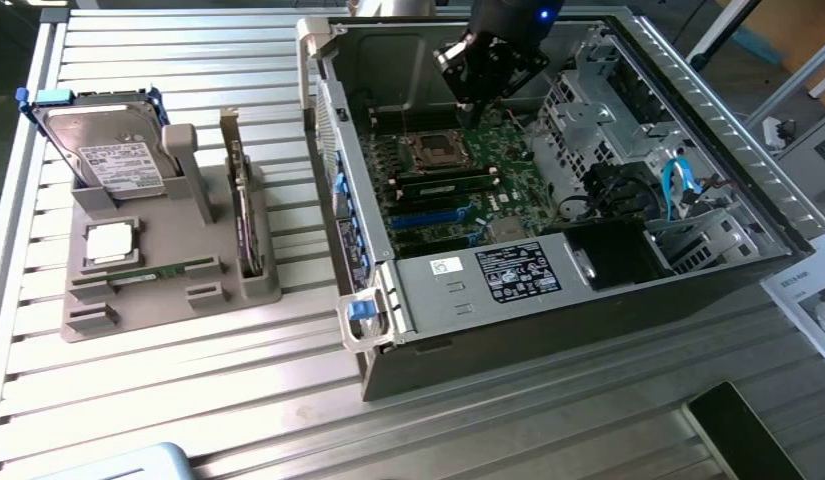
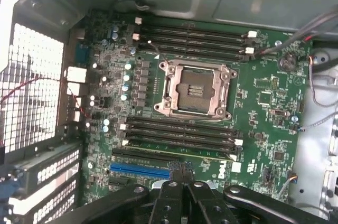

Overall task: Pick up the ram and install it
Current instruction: 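Press down the ram until it locks into place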

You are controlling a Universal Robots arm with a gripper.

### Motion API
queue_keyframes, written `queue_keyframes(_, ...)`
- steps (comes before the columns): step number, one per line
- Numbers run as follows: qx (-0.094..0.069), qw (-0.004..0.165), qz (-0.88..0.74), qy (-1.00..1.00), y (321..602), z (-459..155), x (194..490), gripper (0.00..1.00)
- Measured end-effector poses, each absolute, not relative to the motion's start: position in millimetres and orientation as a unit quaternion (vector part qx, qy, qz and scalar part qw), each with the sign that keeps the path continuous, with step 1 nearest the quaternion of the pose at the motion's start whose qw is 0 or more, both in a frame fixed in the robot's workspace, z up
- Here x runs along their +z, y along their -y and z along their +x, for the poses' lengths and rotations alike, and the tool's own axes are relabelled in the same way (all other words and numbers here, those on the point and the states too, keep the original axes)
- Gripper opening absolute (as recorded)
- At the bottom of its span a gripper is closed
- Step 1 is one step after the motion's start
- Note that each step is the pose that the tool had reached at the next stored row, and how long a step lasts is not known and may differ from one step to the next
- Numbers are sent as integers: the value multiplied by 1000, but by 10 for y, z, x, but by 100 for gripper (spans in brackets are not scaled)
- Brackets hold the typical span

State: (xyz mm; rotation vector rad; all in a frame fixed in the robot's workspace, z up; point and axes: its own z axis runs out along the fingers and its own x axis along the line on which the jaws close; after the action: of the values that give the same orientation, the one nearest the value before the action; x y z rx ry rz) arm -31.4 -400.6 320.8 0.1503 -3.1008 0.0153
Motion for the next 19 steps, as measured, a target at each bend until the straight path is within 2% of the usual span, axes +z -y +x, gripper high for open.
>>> queue_keyframes(12,4,18,13,1000,4006,-315,3207,11)
queue_keyframes(19,3,10,13,1000,4005,-354,3207,11)
